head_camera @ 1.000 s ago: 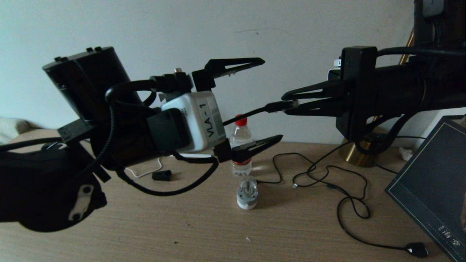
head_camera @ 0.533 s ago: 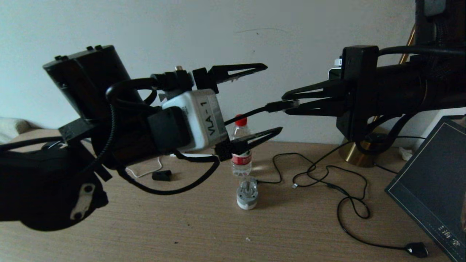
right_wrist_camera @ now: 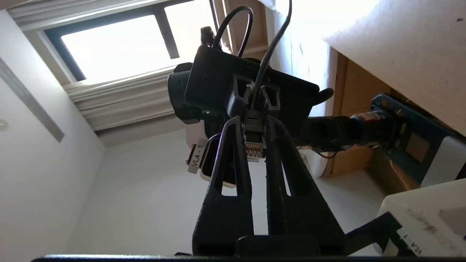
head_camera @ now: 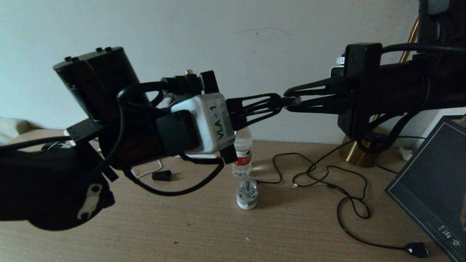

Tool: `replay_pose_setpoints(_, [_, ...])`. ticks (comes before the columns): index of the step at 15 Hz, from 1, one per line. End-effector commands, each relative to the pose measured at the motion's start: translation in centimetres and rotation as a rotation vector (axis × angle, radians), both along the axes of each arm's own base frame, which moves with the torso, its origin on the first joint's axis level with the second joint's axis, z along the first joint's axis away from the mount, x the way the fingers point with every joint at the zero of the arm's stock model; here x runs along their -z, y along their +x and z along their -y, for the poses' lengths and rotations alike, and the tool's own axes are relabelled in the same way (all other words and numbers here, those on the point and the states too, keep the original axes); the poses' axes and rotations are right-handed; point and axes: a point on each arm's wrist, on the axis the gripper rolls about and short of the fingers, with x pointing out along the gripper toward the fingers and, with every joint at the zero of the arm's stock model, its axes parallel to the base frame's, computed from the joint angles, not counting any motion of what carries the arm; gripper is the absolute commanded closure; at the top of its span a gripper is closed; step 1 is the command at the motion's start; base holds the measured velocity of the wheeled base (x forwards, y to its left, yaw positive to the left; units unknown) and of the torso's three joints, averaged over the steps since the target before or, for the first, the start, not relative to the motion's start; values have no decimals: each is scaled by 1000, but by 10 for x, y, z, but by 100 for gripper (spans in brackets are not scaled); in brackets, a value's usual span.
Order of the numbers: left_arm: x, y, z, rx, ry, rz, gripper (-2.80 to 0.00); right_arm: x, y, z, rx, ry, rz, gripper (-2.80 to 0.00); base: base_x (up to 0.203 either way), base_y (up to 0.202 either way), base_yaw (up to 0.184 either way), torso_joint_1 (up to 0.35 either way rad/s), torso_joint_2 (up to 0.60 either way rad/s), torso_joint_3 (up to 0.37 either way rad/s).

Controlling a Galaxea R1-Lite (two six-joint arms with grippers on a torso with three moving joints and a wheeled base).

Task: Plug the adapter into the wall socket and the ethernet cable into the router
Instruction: Hand it to the other hand

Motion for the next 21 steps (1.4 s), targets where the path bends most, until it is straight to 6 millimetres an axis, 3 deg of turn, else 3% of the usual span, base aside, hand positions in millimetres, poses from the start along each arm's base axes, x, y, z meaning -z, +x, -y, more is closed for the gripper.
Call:
replay_pose_setpoints(1, [0, 0, 1, 3, -1, 9, 0, 1, 0, 0, -5, 0, -13, 0, 0, 0, 0, 0, 0, 0])
replay_pose_setpoints(3, [0, 0, 1, 3, -1, 9, 0, 1, 0, 0, -7, -1, -11, 0, 0, 0, 0, 0, 0, 0])
replay_pose_setpoints(4, [0, 0, 1, 3, -2, 10, 0, 1, 0, 0, -7, -2, -2, -280, 0, 0, 0, 0, 0, 0])
replay_pose_setpoints(9, [-1, -2, -8, -8, -15, -34, 0, 0, -3, 2, 29, -7, 6, -280, 0, 0, 0, 0, 0, 0])
replay_pose_setpoints(11, [-2, -1, -33, -52, -59, -161, 0, -3, -14, 11, 152, -42, 82, -280, 0, 0, 0, 0, 0, 0])
replay_pose_setpoints(13, [17, -2, -66, -126, -88, -370, 0, -1, -31, 24, 317, -147, 274, -280, 0, 0, 0, 0, 0, 0])
replay_pose_setpoints(15, [31, -16, -89, -149, -172, -628, 0, 10, -53, 41, 481, -329, 470, -280, 0, 0, 0, 0, 0, 0])
replay_pose_setpoints(17, [28, -40, -105, -130, -309, -856, 0, 21, -79, 59, 636, -521, 613, -280, 0, 0, 0, 0, 0, 0])
replay_pose_setpoints(21, [32, -62, -120, -114, -532, -1223, 0, 32, -153, 102, 807, -602, 758, -280, 0, 0, 0, 0, 0, 0])
